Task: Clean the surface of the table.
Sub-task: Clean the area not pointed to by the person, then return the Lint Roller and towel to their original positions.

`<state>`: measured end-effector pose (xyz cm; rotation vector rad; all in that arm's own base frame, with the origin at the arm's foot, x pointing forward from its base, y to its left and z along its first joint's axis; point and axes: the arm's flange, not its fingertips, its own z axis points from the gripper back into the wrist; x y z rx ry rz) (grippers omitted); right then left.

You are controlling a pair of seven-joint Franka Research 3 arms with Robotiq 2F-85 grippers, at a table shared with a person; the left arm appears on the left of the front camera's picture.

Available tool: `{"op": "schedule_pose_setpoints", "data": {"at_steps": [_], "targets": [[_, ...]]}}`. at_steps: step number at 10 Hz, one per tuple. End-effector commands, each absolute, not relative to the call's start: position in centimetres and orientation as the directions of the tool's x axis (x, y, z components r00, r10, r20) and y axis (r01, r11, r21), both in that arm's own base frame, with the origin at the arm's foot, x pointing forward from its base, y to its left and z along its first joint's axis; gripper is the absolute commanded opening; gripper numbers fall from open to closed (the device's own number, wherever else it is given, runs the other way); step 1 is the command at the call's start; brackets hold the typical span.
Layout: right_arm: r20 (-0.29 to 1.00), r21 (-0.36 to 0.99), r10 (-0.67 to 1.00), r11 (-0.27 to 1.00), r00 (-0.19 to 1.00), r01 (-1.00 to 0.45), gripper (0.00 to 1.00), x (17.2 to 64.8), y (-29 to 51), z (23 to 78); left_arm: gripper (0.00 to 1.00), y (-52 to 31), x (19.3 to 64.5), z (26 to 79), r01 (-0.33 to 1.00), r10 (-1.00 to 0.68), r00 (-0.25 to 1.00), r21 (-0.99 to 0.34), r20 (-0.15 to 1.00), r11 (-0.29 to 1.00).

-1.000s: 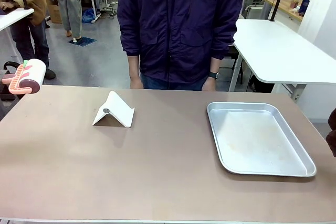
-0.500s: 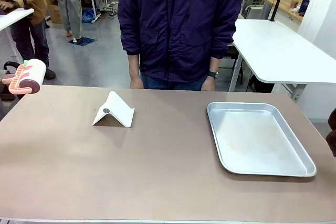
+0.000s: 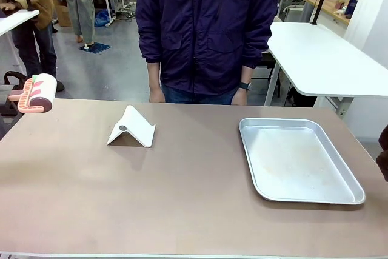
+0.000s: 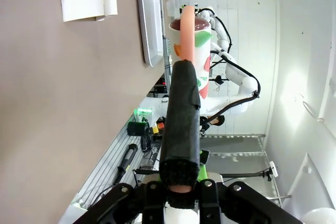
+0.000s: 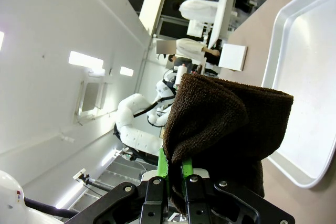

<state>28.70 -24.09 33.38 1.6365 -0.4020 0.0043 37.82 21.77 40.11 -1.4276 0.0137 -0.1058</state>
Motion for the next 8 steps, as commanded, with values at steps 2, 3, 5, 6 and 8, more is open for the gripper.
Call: {"op": "schedule_pose_setpoints", "data": {"at_steps": [2,3,5,6,8], "targets": [[0.235,0.966,-0.251,-0.043,0.939,-0.254,0.11,28.85,-23.95,34.03,0.20,21.17,37.58,40.43,0.066,-0.071,0.996,-0.989,0.057,0.135],[0.235,0.966,-0.251,-0.043,0.939,-0.254,0.11,28.85,-23.95,34.03,0.20,21.17,37.58,40.43,0.066,-0.071,0.996,-0.989,0.057,0.135],[0.235,0.966,-0.251,-0.043,0.939,-0.254,0.11,28.85,-23.95,34.03,0.20,21.17,37.58,40.43,0.066,-0.071,0.996,-0.989,0.057,0.135],[0.235,0.966,-0.251,-0.043,0.939,-0.254,0.11,28.85,-23.95,34.03,0.20,21.17,37.58,40.43,0.066,-0.071,0.996,-0.989,0.057,0.135],[0.235,0.966,-0.251,-0.043,0.939,-0.254,0.11,28.85,-23.95,34.03,0.20,21.17,37.58,40.43,0.066,-0.071,0.996,-0.989,0.057,0.135]]}}
